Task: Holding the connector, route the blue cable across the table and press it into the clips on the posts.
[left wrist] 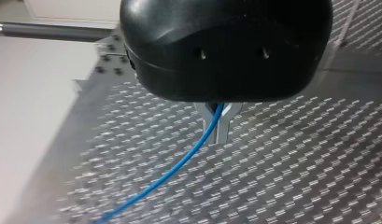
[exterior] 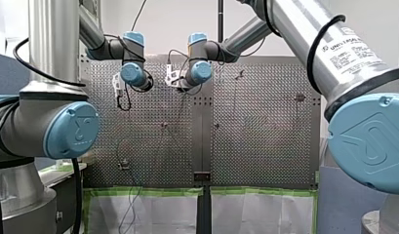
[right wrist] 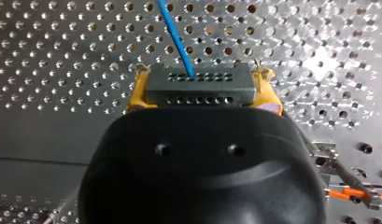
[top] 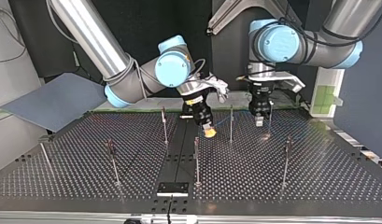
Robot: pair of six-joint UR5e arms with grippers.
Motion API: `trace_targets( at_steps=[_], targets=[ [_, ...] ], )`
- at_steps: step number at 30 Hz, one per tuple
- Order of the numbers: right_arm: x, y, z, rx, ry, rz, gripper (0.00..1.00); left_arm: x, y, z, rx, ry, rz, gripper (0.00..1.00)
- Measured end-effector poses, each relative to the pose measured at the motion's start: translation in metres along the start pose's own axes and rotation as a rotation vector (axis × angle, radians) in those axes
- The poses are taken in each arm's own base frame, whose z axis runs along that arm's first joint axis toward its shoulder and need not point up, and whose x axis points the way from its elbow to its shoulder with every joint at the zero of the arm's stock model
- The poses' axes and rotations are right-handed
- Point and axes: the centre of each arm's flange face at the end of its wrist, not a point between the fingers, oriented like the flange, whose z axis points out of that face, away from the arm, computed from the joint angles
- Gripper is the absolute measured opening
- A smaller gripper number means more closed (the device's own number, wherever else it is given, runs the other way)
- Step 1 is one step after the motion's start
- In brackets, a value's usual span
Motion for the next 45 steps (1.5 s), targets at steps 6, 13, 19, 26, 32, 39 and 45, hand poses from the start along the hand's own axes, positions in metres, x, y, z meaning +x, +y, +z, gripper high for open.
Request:
trace_targets(
  at_steps=[6,13,19,26,32,39,45],
  targets=[
    [-0.01,0.001,-0.003,-0.002,-0.022,-0.001,0.0,0.045,-0.012,-0.013,-0.004,0.053,-0.008,0.0],
    [-0.036,0.006,-0.009,-0.011,-0.072,-0.006,0.0,0.092,-0.016,-0.033,-0.031,0.126,-0.001,0.0],
    [-0.062,0.008,-0.017,-0.014,-0.118,-0.02,0.0,0.113,-0.006,-0.048,-0.053,0.151,-0.006,0.0],
    [-0.092,0.009,-0.028,-0.014,-0.177,-0.037,0.0,0.124,-0.003,-0.055,-0.051,0.147,-0.016,0.0],
    [-0.113,0.011,-0.034,-0.016,-0.213,-0.039,0.0,0.136,-0.004,-0.048,-0.026,0.139,-0.024,0.0],
    [-0.136,0.013,-0.031,-0.019,-0.244,-0.041,0.0,0.154,-0.005,-0.036,0.008,0.139,-0.047,0.0],
    [-0.138,0.019,-0.026,-0.029,-0.219,-0.026,0.0,0.164,-0.006,-0.017,0.032,0.117,-0.062,0.0]
  ],
)
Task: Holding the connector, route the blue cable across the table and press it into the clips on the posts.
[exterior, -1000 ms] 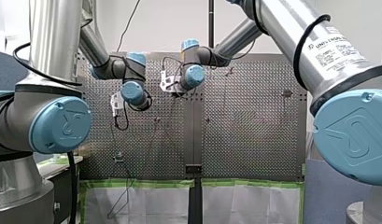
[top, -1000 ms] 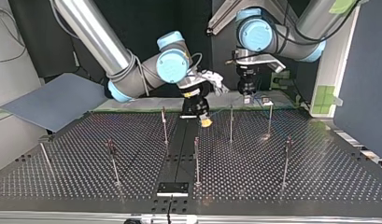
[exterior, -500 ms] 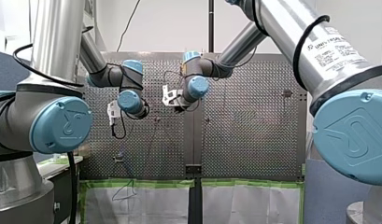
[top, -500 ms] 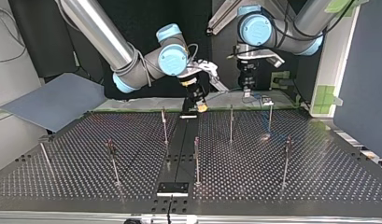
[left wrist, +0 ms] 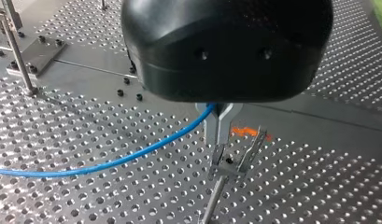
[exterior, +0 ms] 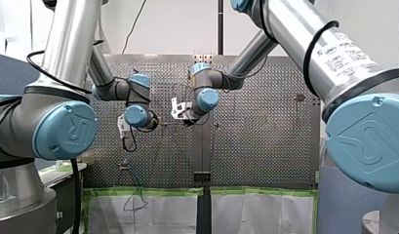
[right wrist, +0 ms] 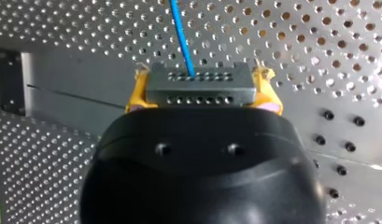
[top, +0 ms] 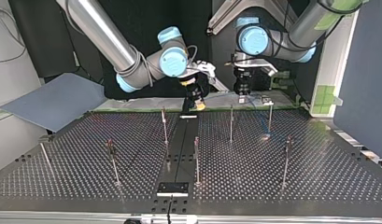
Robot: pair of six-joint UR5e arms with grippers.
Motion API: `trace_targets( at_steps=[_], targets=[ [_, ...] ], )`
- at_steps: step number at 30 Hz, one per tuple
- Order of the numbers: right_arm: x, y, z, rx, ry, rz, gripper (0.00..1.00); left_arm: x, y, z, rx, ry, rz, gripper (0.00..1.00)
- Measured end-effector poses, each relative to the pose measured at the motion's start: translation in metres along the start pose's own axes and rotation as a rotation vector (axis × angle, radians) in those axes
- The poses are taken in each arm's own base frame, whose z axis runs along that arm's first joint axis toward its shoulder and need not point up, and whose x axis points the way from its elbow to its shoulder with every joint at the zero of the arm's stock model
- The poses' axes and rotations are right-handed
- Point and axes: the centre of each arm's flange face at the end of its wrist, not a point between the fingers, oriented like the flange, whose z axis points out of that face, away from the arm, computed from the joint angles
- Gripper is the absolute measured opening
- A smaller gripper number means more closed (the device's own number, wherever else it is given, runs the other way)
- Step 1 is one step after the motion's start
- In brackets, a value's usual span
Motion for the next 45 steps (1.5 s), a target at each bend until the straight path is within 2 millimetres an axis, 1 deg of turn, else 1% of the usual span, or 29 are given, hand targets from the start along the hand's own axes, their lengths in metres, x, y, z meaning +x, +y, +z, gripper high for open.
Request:
trace_targets(
  at_steps=[5,10,14,22,25,29,34,40,45],
  targets=[
    [0.0,0.004,0.006,-0.002,0.029,0.011,0.0,0.012,0.004,0.016,0.006,-0.014,-0.031,0.0],
    [-0.008,0.005,0.012,0.01,0.034,0.016,0.0,0.023,0.011,0.025,0.005,-0.014,-0.056,0.0],
    [-0.011,0.005,0.015,0.015,0.033,0.017,0.0,0.028,0.019,0.039,-0.01,-0.021,-0.062,0.0],
    [-0.012,0.012,0.018,0.01,0.036,0.02,0.0,0.019,0.027,0.066,-0.006,-0.058,-0.072,0.0],
    [-0.012,0.016,0.02,0.006,0.045,0.026,0.0,0.021,0.03,0.073,0.003,-0.052,-0.072,0.0],
    [-0.011,0.021,0.022,0.0,0.051,0.035,0.0,0.03,0.037,0.081,0.004,-0.033,-0.071,0.0],
    [-0.012,0.028,0.024,-0.008,0.05,0.039,0.0,0.031,0.043,0.087,0.005,-0.031,-0.072,0.0],
    [-0.012,0.034,0.025,-0.013,0.051,0.045,0.0,0.024,0.046,0.096,0.026,-0.056,-0.073,0.0],
    [-0.013,0.039,0.027,-0.015,0.053,0.052,0.0,0.014,0.047,0.107,0.04,-0.077,-0.073,0.0]
  ],
)
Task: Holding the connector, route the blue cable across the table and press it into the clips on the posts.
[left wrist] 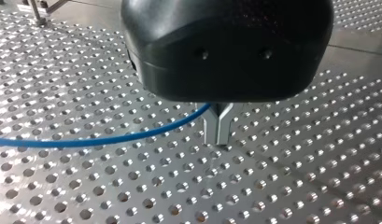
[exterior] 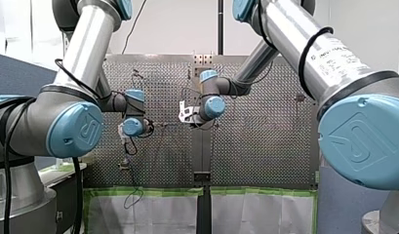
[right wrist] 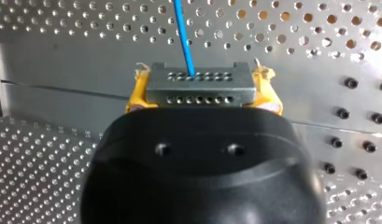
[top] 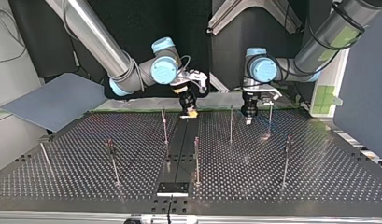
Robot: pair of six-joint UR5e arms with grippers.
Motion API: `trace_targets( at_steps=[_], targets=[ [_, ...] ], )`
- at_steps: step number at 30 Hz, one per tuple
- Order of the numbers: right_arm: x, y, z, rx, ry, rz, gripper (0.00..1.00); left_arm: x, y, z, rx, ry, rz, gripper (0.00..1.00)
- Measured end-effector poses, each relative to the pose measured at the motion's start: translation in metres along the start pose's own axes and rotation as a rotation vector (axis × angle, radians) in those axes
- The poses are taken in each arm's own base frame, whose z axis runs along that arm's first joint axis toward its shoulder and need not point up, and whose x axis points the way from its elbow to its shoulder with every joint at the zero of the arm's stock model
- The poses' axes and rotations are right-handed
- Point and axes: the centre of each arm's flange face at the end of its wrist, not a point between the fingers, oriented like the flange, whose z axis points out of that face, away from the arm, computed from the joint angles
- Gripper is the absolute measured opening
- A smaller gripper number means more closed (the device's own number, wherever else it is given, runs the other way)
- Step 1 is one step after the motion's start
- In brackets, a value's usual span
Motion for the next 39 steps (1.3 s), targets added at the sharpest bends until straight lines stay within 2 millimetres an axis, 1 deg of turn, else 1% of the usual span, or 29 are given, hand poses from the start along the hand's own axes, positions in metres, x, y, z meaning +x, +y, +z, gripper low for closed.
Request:
trace_targets(
  at_steps=[8,16,20,25,28,34,39],
  targets=[
    [-0.001,0.016,0.004,-0.019,-0.003,0.013,0.0,-0.007,0.008,0.009,0.003,-0.003,0.003,0.0],
    [-0.001,0.024,0.005,-0.021,-0.002,0.02,0.0,-0.007,0.011,0.01,0.022,0.011,0.017,0.0],
    [-0.005,0.021,0.005,-0.014,-0.009,0.018,0.0,-0.003,0.005,0.006,0.04,0.041,0.049,0.0],
    [-0.02,0.023,0.009,-0.017,-0.031,0.017,0.0,-0.003,0.002,0.007,0.052,0.033,0.054,0.0],
    [-0.025,0.025,0.012,-0.02,-0.035,0.018,0.0,-0.003,0.003,0.012,0.056,0.021,0.036,0.0],
    [-0.022,0.032,0.016,-0.028,-0.015,0.024,0.0,0.006,0.009,0.032,0.046,0.033,0.017,0.0],
    [-0.02,0.04,0.019,-0.04,-0.009,0.027,0.0,-0.003,0.014,0.048,0.036,0.023,0.013,0.0]
  ],
)
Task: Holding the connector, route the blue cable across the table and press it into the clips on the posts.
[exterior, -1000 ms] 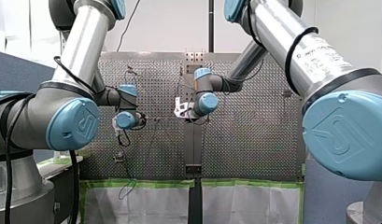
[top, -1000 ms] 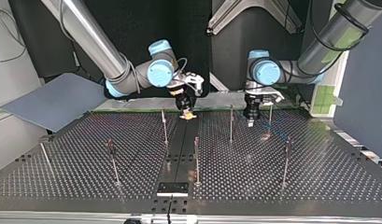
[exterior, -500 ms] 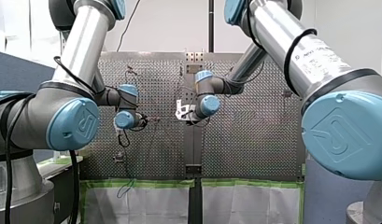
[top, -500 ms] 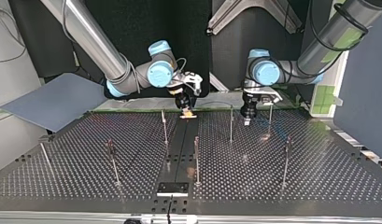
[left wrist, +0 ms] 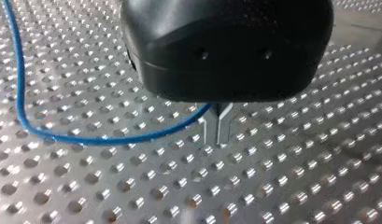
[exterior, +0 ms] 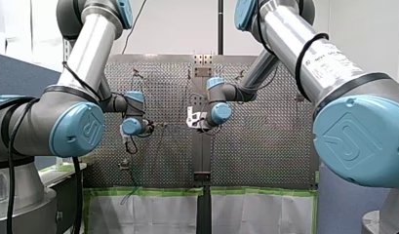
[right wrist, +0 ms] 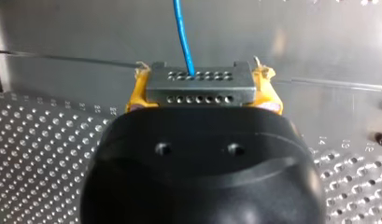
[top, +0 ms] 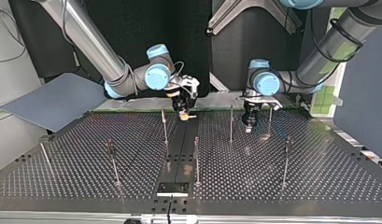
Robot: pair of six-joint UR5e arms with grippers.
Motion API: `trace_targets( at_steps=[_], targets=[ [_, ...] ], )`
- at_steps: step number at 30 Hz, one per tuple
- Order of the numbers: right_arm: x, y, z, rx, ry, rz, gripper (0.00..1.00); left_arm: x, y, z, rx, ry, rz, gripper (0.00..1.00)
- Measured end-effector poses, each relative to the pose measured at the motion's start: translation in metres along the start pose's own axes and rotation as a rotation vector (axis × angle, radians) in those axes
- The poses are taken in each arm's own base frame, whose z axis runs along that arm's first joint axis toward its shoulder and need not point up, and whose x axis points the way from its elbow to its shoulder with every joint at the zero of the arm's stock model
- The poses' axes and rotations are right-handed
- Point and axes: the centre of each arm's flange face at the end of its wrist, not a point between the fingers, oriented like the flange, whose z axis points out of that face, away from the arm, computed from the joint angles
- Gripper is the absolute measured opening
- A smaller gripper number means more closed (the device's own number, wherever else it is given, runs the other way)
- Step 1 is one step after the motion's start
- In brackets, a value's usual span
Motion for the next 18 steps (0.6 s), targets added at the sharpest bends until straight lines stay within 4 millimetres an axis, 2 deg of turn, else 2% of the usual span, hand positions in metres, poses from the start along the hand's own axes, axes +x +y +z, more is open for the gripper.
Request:
trace_targets(
  at_steps=[5,12,13,14,15,16,17,18],
  targets=[
    [0.002,0.006,0.002,-0.008,0.003,0.002,0.0,-0.01,0.007,0.01,-0.009,-0.018,-0.004,0.0],
    [0.003,0.008,0.002,-0.01,0.005,0.001,0.0,-0.011,0.017,0.01,-0.035,0.007,0.011,0.0],
    [0.003,0.008,0.002,-0.009,0.005,0.0,0.0,-0.01,0.019,0.01,-0.041,0.013,0.018,0.1],
    [0.003,0.008,0.003,-0.009,0.005,-0.001,0.0,-0.01,0.021,0.009,-0.051,0.022,0.027,0.32],
    [0.003,0.008,0.003,-0.009,0.006,-0.002,0.0,-0.009,0.022,0.008,-0.06,0.029,0.034,0.32],
    [0.004,0.008,0.003,-0.009,0.008,-0.003,0.0,-0.009,0.023,0.007,-0.069,0.035,0.042,0.38],
    [0.005,0.008,0.003,-0.009,0.009,-0.004,0.0,-0.008,0.025,0.006,-0.079,0.045,0.052,0.66],
    [0.005,0.008,0.003,-0.008,0.01,-0.004,0.0,-0.007,0.025,0.004,-0.085,0.054,0.06,0.66]
  ],
)
